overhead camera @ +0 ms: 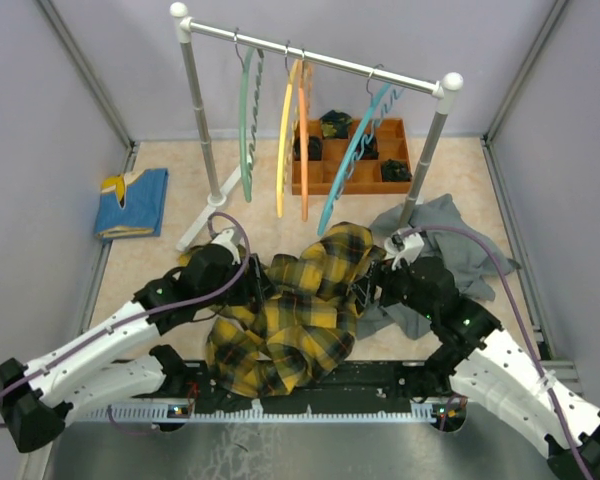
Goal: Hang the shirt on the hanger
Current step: Adjust the shirt at the center of the board.
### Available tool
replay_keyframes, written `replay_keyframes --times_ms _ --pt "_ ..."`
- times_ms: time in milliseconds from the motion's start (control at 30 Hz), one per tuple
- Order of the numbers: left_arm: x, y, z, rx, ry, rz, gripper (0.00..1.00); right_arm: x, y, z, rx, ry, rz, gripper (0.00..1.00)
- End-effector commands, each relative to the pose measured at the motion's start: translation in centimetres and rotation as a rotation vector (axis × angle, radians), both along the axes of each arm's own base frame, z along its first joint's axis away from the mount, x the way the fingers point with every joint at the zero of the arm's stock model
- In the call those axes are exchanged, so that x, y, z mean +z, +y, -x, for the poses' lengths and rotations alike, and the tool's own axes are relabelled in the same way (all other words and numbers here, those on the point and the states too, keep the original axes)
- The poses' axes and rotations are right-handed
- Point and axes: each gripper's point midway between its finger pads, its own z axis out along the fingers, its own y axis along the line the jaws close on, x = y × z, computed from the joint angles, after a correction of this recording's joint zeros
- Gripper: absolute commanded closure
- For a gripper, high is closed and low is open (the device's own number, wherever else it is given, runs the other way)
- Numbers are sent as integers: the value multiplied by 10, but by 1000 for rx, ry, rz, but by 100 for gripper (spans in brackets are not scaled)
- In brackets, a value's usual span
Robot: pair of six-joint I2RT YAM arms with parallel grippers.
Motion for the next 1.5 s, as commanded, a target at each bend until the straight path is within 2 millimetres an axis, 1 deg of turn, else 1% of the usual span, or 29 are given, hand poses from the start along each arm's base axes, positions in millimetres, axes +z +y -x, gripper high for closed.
replay_keyframes --times_ms 0,33,100,200,267,333,400,433,467,533,567,600,633,667,700,767,800,833,900,967,1000,1033,1067,1133,1267,1367,1467 --pt "-20 9 -18 129 -3 -71 35 10 5 1 39 -43 -33 31" --pt "-24 15 -21 162 -2 -97 48 10 6 3 51 -45 -33 31" --pt "-24 28 -28 232 -20 -143 73 12 7 5 64 -53 -33 31" --pt "-10 54 -42 319 -74 -232 99 14 5 6 70 -68 -36 31" --pt "2 73 -54 362 -95 -285 100 16 6 7 74 -74 -44 31" --pt "15 95 -72 399 -107 -303 100 17 8 7 80 -74 -53 31" --pt "22 118 -92 423 -119 -313 100 17 10 8 90 -71 -63 31" --pt "24 134 -102 459 -112 -326 100 17 12 8 95 -70 -67 31" --pt "25 145 -111 471 -107 -342 100 17 13 9 100 -69 -71 31" --pt "16 164 -128 492 -58 -385 100 17 14 9 104 -67 -73 31" --pt "11 174 -135 508 -30 -394 96 18 14 9 105 -69 -75 31" --pt "4 180 -140 509 8 -386 91 17 14 9 105 -68 -73 31" --pt "-1 185 -144 516 39 -374 81 18 14 9 105 -68 -74 31" --pt "-4 187 -146 510 63 -356 67 18 14 9 106 -67 -73 31" --pt "-2 187 -147 500 77 -340 53 18 14 9 110 -67 -71 31" --pt "11 182 -146 487 51 -312 37 17 14 9 113 -67 -64 31" --pt "19 181 -144 472 18 -304 30 16 13 9 112 -67 -60 31" --pt "28 181 -140 463 -18 -304 27 15 12 9 109 -69 -57 31" --pt "49 187 -130 490 -93 -312 24 14 11 9 106 -68 -52 31" --pt "71 193 -117 519 -161 -318 22 13 11 9 103 -70 -50 30" --pt "80 192 -110 517 -194 -311 21 12 10 9 103 -71 -48 30" --pt "94 189 -101 508 -244 -291 21 11 10 9 101 -70 -46 30" --pt "102 183 -94 494 -274 -270 22 11 10 9 100 -72 -47 30" --pt "111 168 -82 445 -310 -220 25 10 10 8 95 -73 -48 30" --pt "115 126 -65 348 -325 -96 33 7 11 7 89 -70 -62 30" --pt "111 96 -60 299 -322 -35 37 4 12 7 87 -64 -70 30" --pt "101 67 -54 259 -306 11 39 2 12 7 79 -61 -77 30"
